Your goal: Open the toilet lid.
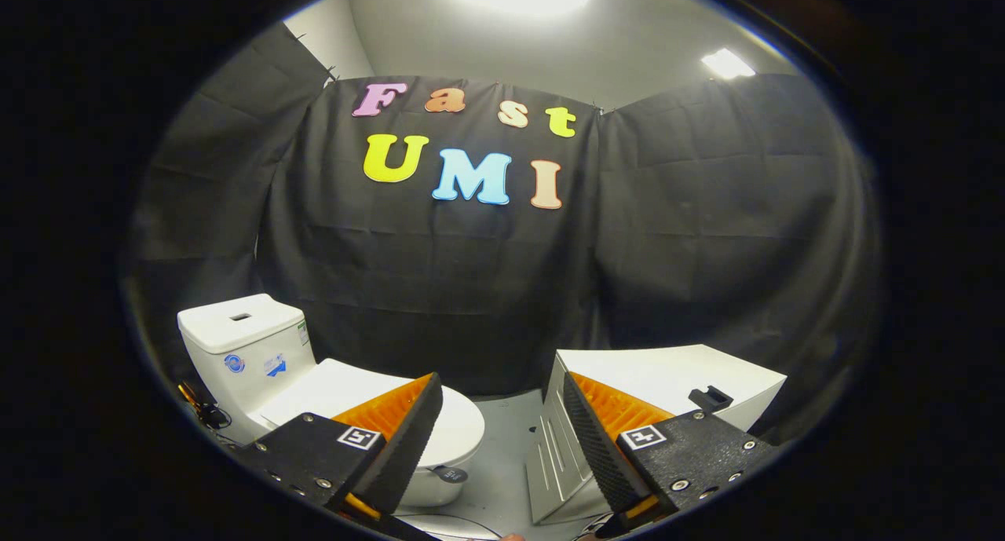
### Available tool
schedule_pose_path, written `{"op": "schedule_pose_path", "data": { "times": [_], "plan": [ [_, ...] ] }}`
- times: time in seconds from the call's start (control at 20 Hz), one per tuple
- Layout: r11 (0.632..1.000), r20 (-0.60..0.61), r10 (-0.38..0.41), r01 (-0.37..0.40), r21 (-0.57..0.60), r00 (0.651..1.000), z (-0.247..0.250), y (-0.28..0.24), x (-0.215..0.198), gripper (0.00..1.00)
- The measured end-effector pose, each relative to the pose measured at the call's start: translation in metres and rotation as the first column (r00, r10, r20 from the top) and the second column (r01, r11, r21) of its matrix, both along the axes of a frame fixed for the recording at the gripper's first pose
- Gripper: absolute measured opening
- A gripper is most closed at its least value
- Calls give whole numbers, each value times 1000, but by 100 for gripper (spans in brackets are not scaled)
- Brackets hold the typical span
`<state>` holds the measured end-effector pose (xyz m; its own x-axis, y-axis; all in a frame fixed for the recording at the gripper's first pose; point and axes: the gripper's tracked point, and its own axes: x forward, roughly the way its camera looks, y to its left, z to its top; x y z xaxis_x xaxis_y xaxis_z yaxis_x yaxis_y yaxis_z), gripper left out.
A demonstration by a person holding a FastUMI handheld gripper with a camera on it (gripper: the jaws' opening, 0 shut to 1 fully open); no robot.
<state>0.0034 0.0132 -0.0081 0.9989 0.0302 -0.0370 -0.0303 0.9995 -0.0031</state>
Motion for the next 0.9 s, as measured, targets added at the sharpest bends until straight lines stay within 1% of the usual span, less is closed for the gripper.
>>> {"op": "schedule_pose_path", "data": {
  "times": [0.3,0.4,0.45,0.7,0.8,0.9],
  "plan": [
    [1000,-38,16,-17,-25,999,-7,8,2,95],
    [999,-69,-18,15,-41,997,-17,2,8,95],
    [999,-85,-23,19,-49,996,-20,3,5,95],
    [999,-132,-23,18,-41,991,-28,8,8,95],
    [1000,-157,-13,10,-17,987,-36,17,10,95],
    [1000,-191,6,-11,-24,982,-46,27,12,95]
  ]
}}
